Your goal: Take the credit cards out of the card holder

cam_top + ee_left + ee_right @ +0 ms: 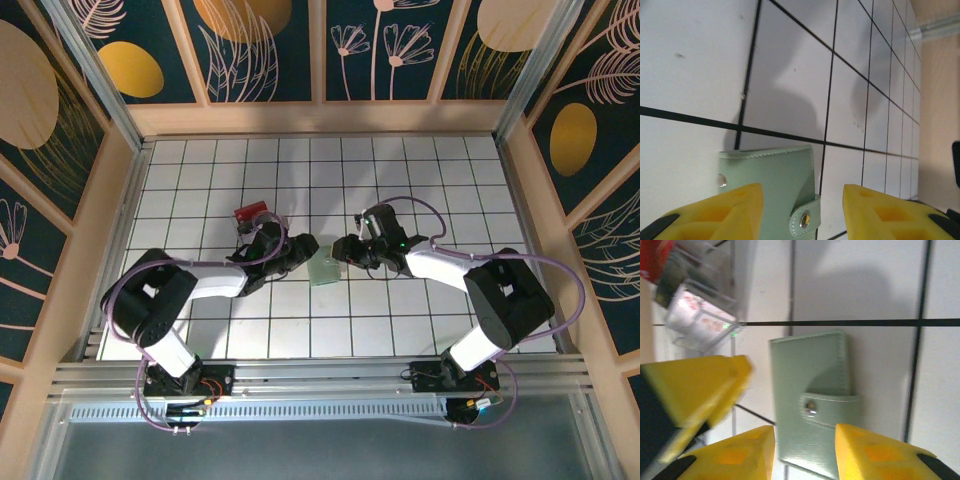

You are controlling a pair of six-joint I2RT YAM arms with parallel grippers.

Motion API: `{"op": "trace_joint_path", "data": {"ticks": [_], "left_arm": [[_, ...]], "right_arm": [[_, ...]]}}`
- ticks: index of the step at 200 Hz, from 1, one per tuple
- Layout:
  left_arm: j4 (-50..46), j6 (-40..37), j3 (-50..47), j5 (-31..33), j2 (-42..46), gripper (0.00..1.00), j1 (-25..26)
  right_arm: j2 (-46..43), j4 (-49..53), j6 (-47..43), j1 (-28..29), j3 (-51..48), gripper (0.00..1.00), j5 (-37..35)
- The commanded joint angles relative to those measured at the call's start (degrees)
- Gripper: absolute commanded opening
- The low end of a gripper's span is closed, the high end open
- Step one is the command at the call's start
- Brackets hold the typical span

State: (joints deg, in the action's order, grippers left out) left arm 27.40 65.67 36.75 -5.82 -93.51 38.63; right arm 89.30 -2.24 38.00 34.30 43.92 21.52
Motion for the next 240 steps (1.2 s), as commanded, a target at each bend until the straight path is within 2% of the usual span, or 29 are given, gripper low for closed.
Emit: {"op": "trace_joint_path", "data": {"ticks": [1,43,108,169,188,205,221,240], "left_arm": [[-8.53,-2.3,1.19,7.23,4.47,0.48,-0.15],[-10.37,-2.63,0.96,7.47,5.06,0.49,-0.14],[-8.13,-3.02,0.69,2.96,2.08,0.37,-0.16],[-7.71,-2.83,0.54,2.57,1.54,0.37,-0.16],[-7.77,-2.63,0.18,2.81,1.82,0.37,-0.14],[-7.71,-2.46,-0.09,3.12,2.17,0.38,-0.17],[-7.89,-2.35,-0.29,3.43,2.59,0.43,-0.15],[-8.51,-2.43,-0.43,4.04,3.44,0.53,-0.18]], "right_arm": [[1.57,6.22,-2.83,1.25,3.4,0.39,-5.25],[5.78,6.65,-2.5,3.07,5.69,0.42,-4.64],[6.14,6.83,0.02,4.89,3.27,0.43,-3.39],[8.28,4.74,1.36,5.64,2.25,0.42,-2.45],[8.76,4.48,1.27,5.9,2.26,0.31,-2.27],[8.53,4.35,1.2,5.9,2.09,0.13,-2.18],[7.48,4.04,0.95,5.86,2.02,0.0,-2.44],[5.89,3.35,0.76,5.61,1.61,0.0,-2.2]]}}
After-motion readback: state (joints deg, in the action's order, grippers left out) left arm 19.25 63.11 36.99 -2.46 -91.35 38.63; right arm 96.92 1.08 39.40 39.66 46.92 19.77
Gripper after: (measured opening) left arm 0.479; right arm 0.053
